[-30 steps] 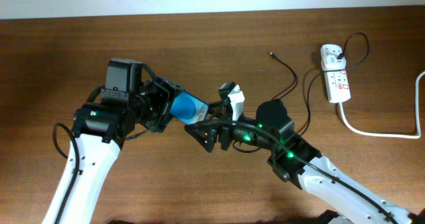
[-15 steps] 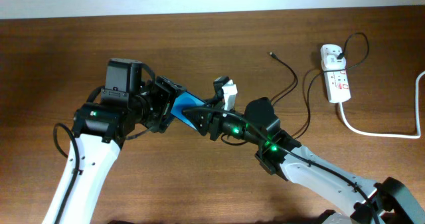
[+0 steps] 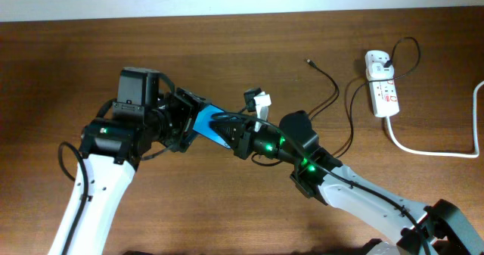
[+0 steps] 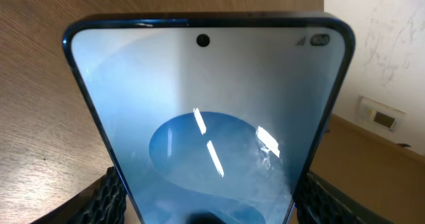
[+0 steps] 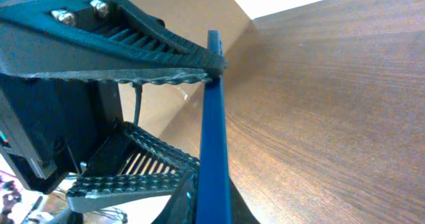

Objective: Plug charger to phone and switch on socket
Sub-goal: 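Close the right gripper on the phone's edge beside the left gripper, then open the left gripper and pull it back from the phone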

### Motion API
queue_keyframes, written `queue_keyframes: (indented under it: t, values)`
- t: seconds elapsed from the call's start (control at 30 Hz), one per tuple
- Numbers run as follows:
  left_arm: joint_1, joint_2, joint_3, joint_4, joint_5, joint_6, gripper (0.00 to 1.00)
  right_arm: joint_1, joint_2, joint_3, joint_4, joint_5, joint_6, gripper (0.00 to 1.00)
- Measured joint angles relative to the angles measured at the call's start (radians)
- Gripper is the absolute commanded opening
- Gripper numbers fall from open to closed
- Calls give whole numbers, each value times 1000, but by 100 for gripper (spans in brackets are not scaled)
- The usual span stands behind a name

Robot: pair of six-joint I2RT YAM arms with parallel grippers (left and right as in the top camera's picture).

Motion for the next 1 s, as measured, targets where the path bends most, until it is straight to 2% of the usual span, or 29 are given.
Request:
queue_keyframes:
  t: [0.07,0.1,0.13,0.17,0.2,0.23,0.47,0.7,0.83,1.0]
  values:
    - [2,-4,1,-10,0,0,50,0,0,0,1,-8,23,4]
    - [2,-4,2,-18,0,-2,58,0,1,-1,2,-12,25,4]
    - [3,-4,2,-23,0,-4,75,0,1,-3,3,-17,32,4]
    - [3,-4,3,-26,0,-5,82,0,1,-6,9,-20,42,4]
    - [3,-4,3,-29,0,-7,93,0,2,-6,10,-24,48,4]
    - [3,-4,4,-32,0,-13,99,0,2,-6,11,-28,53,4]
    - [1,-4,4,-31,-33,-11,99,4,2,-6,43,-71,158,4]
    - [-1,-4,-1,122,-42,61,99,-1,-6,14,-3,39,344,4]
    - [-5,-20,-11,148,-45,188,99,0,-18,27,-57,90,462,4]
    - [-3,-219,-6,94,-57,451,99,0,-1,4,-129,117,634,4]
